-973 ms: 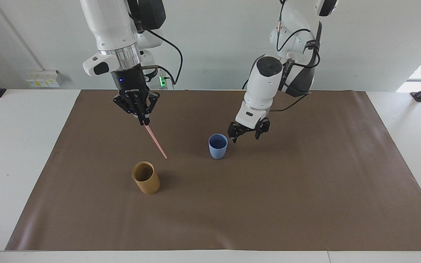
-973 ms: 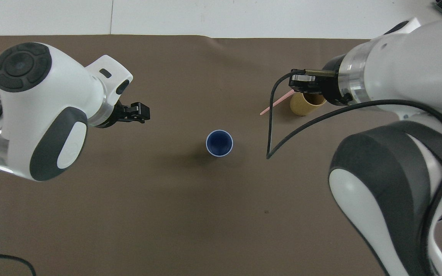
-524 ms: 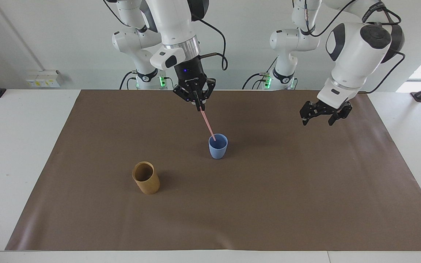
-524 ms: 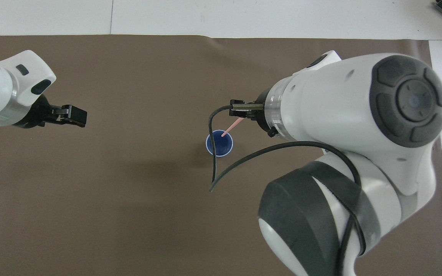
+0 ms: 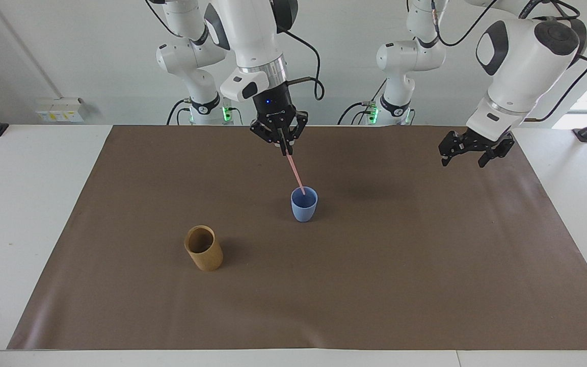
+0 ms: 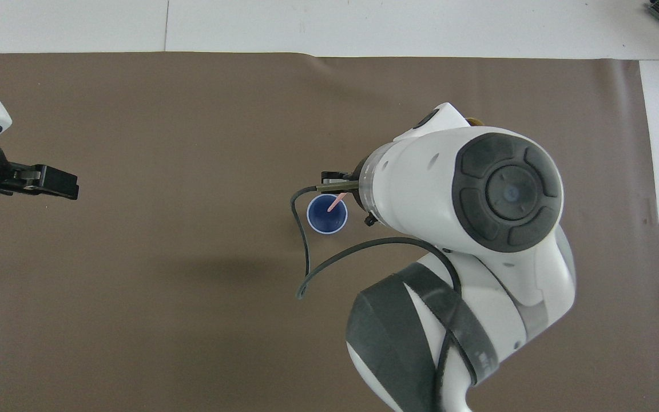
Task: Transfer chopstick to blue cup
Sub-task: 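Lower the pink stick into the blue cup and open the right gripper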
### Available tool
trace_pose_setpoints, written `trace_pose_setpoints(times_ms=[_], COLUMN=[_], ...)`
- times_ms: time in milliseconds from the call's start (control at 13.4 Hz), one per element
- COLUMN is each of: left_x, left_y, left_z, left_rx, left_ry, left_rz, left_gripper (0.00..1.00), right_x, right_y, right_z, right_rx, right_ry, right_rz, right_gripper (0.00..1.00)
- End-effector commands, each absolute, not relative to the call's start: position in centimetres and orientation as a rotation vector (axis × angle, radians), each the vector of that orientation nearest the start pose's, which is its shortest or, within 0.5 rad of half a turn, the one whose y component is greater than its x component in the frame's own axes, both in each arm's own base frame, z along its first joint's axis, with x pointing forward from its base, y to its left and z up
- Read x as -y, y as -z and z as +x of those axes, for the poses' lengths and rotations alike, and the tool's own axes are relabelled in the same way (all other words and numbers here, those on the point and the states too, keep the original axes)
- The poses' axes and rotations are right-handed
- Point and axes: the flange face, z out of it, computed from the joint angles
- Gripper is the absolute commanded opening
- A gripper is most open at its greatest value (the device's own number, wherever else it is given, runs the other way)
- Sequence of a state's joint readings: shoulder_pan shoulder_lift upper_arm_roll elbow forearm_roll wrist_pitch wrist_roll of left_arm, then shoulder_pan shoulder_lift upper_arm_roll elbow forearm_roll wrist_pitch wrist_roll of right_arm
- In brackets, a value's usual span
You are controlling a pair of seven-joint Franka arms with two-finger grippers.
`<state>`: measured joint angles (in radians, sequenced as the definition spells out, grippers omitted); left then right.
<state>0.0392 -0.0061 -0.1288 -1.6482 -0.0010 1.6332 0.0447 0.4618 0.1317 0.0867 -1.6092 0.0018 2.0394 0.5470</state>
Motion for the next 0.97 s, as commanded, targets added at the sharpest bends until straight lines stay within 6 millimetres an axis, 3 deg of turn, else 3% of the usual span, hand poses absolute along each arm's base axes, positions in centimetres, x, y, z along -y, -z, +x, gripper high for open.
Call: trace_pose_setpoints(times_ms=[0, 225, 374, 524, 674, 898], left_x=[5.8, 6.3, 6.2, 4.5, 2.7, 2.3], left_y=[-60.1, -60.1, -60.3, -60.2, -60.2, -60.2], left_z=[54.9, 54.7, 54.9, 55.1, 55.2, 55.2], left_rx=[-0.245, -0.267, -0.26, -0.214, -0.161, -0.152], left_ry=[-0.044, -0.053, -0.036, -0.039, -0.039, -0.041], left_rz=[-3.131, -3.129, -3.13, -3.132, -3.136, -3.137], left_gripper=[1.0, 1.0, 1.0, 1.0, 1.0, 1.0], right_x=[-32.6, -33.5, -33.7, -33.7, -33.8, -33.6], right_y=[-56.3, -54.1, -53.6, -53.6, -53.9, -54.4], right_z=[53.7, 52.8, 52.9, 52.9, 53.1, 53.0], right_rx=[0.011, 0.042, 0.05, 0.05, 0.038, 0.036], right_ry=[0.429, 0.401, 0.437, 0.439, 0.448, 0.451], right_rz=[-2.954, -2.967, -2.945, -2.944, -2.936, -2.936], right_gripper=[0.0, 0.0, 0.22, 0.48, 0.58, 0.8])
